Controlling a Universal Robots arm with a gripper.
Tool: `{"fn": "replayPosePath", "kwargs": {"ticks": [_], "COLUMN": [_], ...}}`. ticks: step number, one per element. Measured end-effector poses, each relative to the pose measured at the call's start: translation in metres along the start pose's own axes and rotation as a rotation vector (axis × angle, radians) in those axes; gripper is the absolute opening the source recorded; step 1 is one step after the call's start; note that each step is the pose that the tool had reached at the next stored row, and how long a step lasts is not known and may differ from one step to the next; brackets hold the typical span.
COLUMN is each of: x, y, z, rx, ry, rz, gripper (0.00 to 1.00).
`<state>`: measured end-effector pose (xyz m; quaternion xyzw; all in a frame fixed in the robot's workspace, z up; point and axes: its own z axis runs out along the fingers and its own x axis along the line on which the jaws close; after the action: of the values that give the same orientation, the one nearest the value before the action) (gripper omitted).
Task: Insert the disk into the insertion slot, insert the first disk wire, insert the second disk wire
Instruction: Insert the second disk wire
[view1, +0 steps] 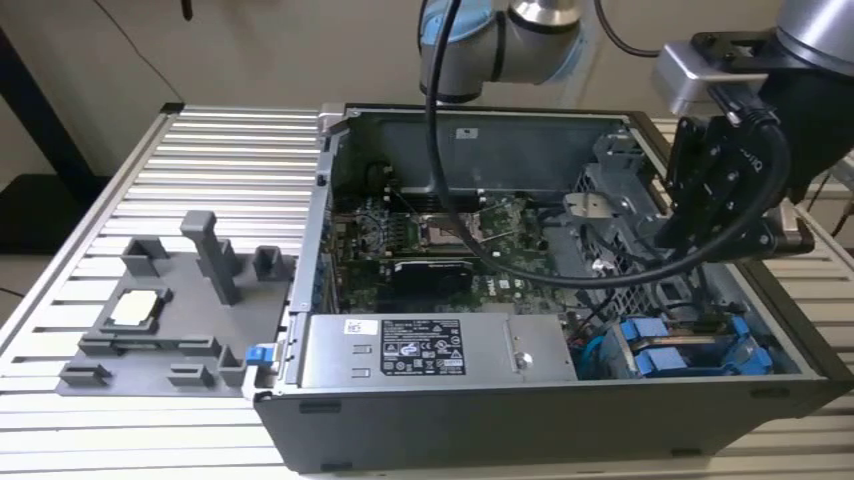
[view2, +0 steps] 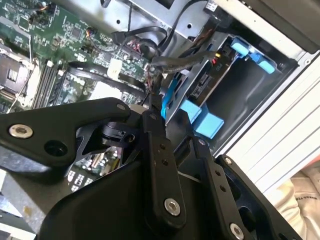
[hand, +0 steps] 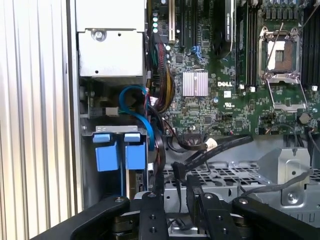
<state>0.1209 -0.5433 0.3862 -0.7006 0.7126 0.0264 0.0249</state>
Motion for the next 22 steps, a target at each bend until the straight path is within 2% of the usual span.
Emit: {"fn": "replayPosePath", "kwargs": {"ticks": [3, 10, 11, 14, 15, 16, 19, 22], "x": [0.0004, 0.0004, 0.0002, -0.0021, -0.0043, -0.0063, -0.0142, -0.0203], "y": [0.0050, 0.0052, 0.0052, 0.0054, 0.0059, 0.0067, 0.0100, 0.0128], "z": [0.0005, 0.0004, 0.0004, 0.0008, 0.0011, 0.0017, 0.0046, 0.0069], "rx": [0.0002, 0.0002, 0.0002, 0.0022, 0.0064, 0.0124, 0.0334, 0.0588], "ry": [-0.0002, 0.0004, 0.0070, 0.0600, 0.0743, 0.0794, 0.0840, 0.0914], "rz": [0.000, 0.000, 0.000, -0.001, -0.002, -0.002, -0.003, -0.006], "gripper": [0.33, 0.33, 0.33, 0.33, 0.33, 0.33, 0.33, 0.33]}}
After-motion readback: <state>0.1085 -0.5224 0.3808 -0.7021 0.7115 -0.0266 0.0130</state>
